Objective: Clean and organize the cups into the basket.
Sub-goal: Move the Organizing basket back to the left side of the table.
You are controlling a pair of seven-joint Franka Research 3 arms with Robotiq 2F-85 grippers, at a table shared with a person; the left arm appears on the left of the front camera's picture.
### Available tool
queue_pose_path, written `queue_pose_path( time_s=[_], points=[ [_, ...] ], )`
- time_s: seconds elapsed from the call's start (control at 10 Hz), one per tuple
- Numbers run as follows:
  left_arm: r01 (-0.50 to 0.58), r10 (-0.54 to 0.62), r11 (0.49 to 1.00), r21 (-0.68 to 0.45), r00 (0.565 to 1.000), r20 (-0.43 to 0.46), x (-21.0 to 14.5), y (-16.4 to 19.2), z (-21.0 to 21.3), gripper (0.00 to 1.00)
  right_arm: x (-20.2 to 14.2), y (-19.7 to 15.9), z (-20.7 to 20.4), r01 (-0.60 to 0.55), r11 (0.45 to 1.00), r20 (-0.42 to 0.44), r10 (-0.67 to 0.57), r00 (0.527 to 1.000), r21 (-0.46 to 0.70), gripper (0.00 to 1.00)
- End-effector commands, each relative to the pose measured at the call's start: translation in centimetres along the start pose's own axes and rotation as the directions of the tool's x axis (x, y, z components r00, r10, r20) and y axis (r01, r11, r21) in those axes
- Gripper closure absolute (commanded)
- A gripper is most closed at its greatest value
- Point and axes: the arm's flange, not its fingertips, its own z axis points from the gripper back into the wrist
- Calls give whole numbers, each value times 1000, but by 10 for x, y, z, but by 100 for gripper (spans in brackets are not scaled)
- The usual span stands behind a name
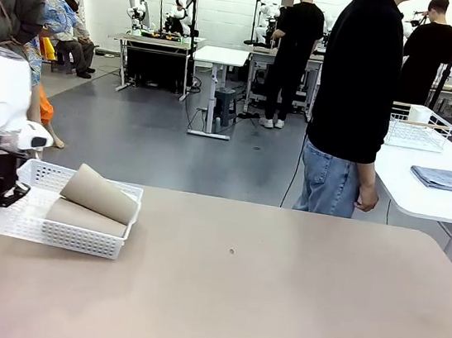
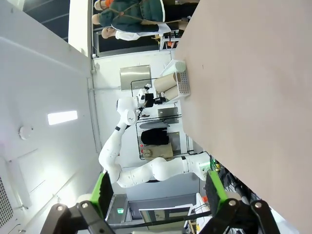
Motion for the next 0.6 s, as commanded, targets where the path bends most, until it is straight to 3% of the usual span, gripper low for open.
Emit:
queue_pose_path(
  time_s=[0.0,0.5],
  points=[
    [40,-40,999,12,999,-5,6,-18,0,94,-2,-1,0,-16,1000,-3,16,1000,12,0],
    [40,-40,999,12,999,-5,6,-18,0,94,-2,-1,0,-16,1000,-3,16,1000,12,0]
  ],
)
